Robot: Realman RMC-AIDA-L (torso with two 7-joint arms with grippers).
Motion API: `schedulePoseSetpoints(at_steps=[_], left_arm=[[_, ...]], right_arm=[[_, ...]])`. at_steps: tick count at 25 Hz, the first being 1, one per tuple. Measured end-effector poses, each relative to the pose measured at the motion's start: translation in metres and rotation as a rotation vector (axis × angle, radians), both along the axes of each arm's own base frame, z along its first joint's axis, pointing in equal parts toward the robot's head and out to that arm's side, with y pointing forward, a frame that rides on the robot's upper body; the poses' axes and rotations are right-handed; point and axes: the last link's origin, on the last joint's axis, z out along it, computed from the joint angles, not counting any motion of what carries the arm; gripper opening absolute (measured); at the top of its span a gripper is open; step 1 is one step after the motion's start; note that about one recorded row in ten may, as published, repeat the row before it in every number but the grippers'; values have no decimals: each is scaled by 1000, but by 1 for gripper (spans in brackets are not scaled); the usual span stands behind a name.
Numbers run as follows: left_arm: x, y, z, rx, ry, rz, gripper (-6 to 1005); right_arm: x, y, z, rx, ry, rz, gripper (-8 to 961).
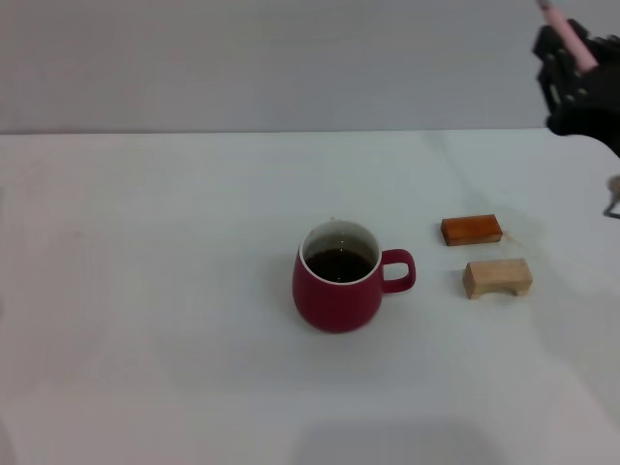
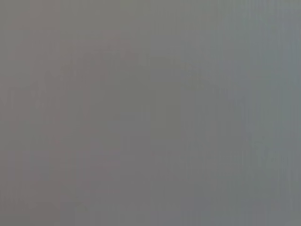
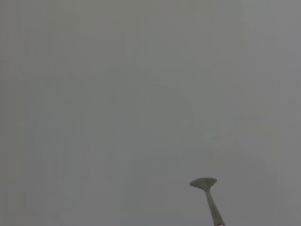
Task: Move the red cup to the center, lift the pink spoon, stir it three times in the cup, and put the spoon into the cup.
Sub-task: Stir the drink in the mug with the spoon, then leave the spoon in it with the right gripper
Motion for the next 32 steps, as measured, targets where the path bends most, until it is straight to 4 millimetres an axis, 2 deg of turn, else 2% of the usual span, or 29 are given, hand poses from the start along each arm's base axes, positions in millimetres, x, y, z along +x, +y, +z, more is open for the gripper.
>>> schedulePoseSetpoints(at_steps=[10, 14, 19, 23, 32], left_arm=[[-1, 0, 0, 3, -3, 5, 844], [1, 2, 1, 4, -4, -1, 844], [3, 3, 1, 6, -5, -5, 844], [3, 4, 1, 5, -5, -5, 844], [6, 7, 0, 2, -6, -12, 844]], right_arm=[[-45, 9, -3, -124, -172, -42, 155], [-57, 14, -10, -172, -251, -72, 155], [-66, 22, -22, -246, -332, -95, 154], [-70, 27, -23, -271, -357, -106, 154], [-92, 38, -37, -364, -476, -100, 154]])
